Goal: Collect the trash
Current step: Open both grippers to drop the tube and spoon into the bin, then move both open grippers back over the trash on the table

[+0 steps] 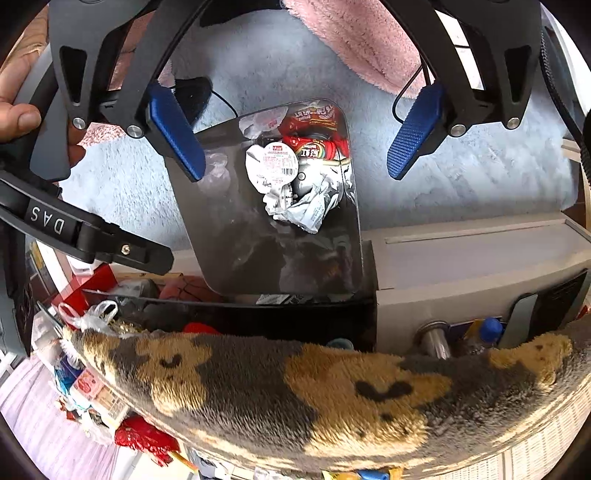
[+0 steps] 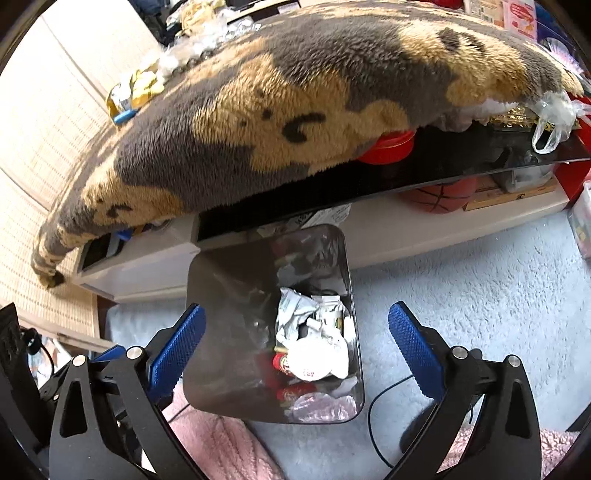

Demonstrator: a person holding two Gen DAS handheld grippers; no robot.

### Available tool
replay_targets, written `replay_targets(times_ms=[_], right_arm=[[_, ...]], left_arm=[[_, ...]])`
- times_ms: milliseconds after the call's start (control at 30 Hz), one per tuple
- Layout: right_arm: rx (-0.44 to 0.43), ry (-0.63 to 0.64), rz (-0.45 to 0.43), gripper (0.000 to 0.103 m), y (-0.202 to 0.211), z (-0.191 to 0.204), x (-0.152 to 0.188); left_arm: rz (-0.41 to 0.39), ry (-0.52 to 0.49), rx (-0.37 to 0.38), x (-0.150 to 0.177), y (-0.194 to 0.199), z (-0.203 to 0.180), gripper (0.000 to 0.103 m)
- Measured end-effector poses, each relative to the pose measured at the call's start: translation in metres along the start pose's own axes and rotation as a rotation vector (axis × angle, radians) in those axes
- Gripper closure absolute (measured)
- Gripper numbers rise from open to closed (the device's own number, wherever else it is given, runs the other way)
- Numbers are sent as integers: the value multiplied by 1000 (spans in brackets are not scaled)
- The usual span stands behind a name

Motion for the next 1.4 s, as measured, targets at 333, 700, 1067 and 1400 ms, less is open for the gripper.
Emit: replay_targets(times_ms=[333,700,1067,1400], right_arm=[[-8,-36,-154,4,29,-3,-3],[1,14,-287,4,89,24,-44],[-42,87,-261,4,82,80,-114],[-52,103,-224,4,55,106,-163]], left_arm=[[-88,28,43,-8,39,11,9],[-212,49,13,-40,97,35,8],[-249,67,-36,-101,106,69,9],[-262,49,-43,-147,100,86,15]])
Point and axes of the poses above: each gripper's, at about its wrist camera, not at the fingertips, and y roughly against the way its jaws point, z to its left, x to its underside, the point moved 1 cm from there along -y, roughly the way its jaws point, and after that the axes turned 12 degrees about z, right-handed, at the moved point
